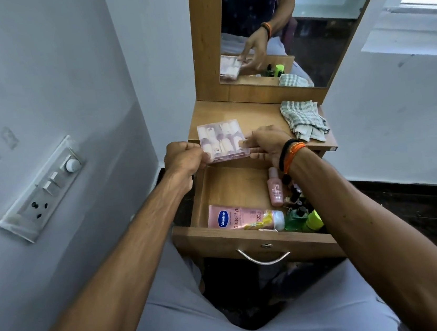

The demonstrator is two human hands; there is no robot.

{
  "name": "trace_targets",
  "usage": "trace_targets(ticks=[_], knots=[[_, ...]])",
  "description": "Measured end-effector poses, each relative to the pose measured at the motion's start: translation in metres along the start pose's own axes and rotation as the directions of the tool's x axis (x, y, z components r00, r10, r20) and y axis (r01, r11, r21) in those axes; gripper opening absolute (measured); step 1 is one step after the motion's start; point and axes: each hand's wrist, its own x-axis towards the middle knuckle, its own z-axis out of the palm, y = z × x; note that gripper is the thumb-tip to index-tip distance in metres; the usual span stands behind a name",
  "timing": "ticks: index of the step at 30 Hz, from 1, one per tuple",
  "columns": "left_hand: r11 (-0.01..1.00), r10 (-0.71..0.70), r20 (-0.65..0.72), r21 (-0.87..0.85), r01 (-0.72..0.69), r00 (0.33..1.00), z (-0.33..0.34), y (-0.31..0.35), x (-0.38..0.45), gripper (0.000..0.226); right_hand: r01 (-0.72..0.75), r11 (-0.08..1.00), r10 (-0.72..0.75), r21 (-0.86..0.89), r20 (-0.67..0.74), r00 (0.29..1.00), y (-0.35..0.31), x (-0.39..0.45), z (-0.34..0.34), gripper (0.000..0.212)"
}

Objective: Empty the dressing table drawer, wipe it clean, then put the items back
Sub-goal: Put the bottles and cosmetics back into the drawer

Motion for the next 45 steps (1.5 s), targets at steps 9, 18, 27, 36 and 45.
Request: trace_targets(ticks=[9, 18, 27, 36, 45], knots=[[0.966, -0.001, 0.239, 0.252, -0.061, 0.971, -0.014, -0.01, -0.043, 0.063, -0.041, 0.984, 0.079, -0.172, 0.225, 0.971, 0.026, -0.046, -0.036, 0.013], [0.85, -0.095, 0.328, 0.518, -0.095, 0.94, 0.006, -0.025, -0.045, 0.039, -0.185, 0.92, 0.26, -0.346, 0.184, 0.948, 0.049, -0.034, -0.039, 0.014], [0.803, -0.071, 0.271, 0.586, -0.106, 0.96, 0.031, -0.037, -0.032, 0.01, -0.249, 0.915, 0.297, -0.317, 0.113, 0.948, 0.064, 0.004, -0.021, 0.008], [0.743, -0.098, 0.279, 0.659, -0.116, 0.955, 0.053, -0.038, -0.036, 0.006, -0.277, 0.913, 0.31, -0.299, 0.067, 0.948, 0.074, 0.02, -0.006, 0.017], [0.745, -0.102, 0.265, 0.659, -0.103, 0.959, 0.053, -0.042, -0.037, 0.021, -0.205, 0.849, 0.181, -0.487, -0.096, 0.979, 0.071, 0.019, 0.006, 0.024]])
